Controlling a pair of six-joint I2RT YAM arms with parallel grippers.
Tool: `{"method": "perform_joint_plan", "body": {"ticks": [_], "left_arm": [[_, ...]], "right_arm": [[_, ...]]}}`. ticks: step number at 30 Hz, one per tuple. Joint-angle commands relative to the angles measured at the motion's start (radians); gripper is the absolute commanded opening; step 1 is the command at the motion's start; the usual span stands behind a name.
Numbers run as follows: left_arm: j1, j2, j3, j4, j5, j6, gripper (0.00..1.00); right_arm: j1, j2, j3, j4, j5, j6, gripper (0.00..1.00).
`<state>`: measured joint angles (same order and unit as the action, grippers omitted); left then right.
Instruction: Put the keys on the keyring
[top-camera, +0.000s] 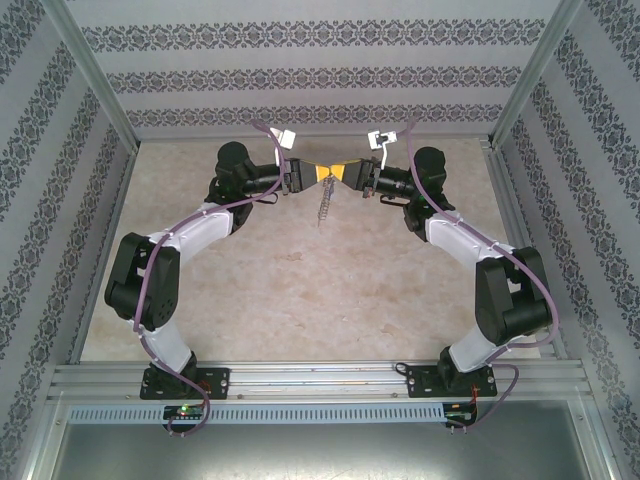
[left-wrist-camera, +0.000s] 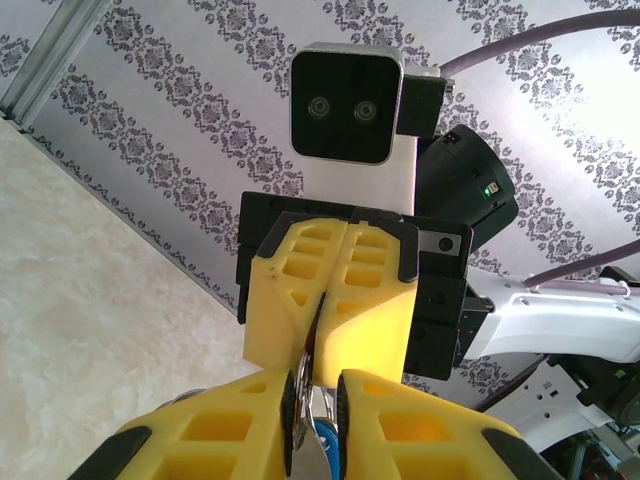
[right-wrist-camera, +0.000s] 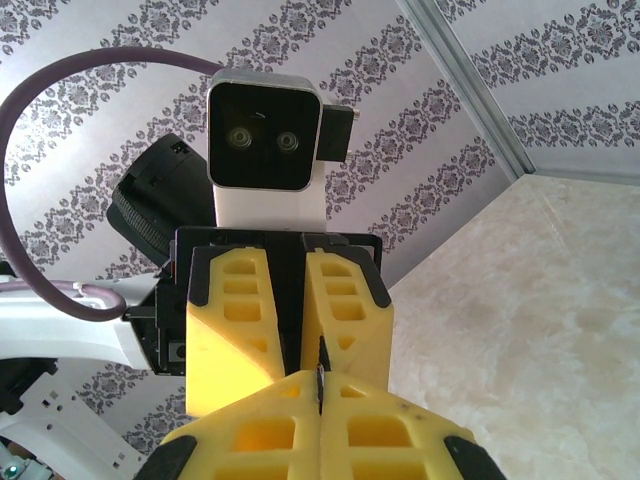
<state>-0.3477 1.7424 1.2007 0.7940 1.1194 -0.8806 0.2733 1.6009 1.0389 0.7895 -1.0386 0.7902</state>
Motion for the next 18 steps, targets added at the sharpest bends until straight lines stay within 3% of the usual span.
{"method": "perform_joint_plan", "body": {"ticks": [1, 11, 15, 18], "left_arm": [[-0.014, 0.008, 0.002, 0.070, 0.029, -0.006, 0.19], [-0.017, 0.003, -0.010, 0.086, 0.014, -0.003, 0.00], [-0.017, -0.009, -0.034, 0.112, -0.030, -0.003, 0.00], [-0.018, -0.018, -0.050, 0.146, -0.060, -0.007, 0.00]], "right_arm": [[0.013, 0.015, 0.029, 0.032, -0.018, -0.004, 0.00], [0.013, 0.012, 0.025, 0.034, -0.020, -0.003, 0.00], [-0.016, -0.031, -0.017, 0.047, 0.015, 0.007, 0.33], [-0.046, -0.083, -0.076, 0.057, 0.064, 0.007, 0.42]]}}
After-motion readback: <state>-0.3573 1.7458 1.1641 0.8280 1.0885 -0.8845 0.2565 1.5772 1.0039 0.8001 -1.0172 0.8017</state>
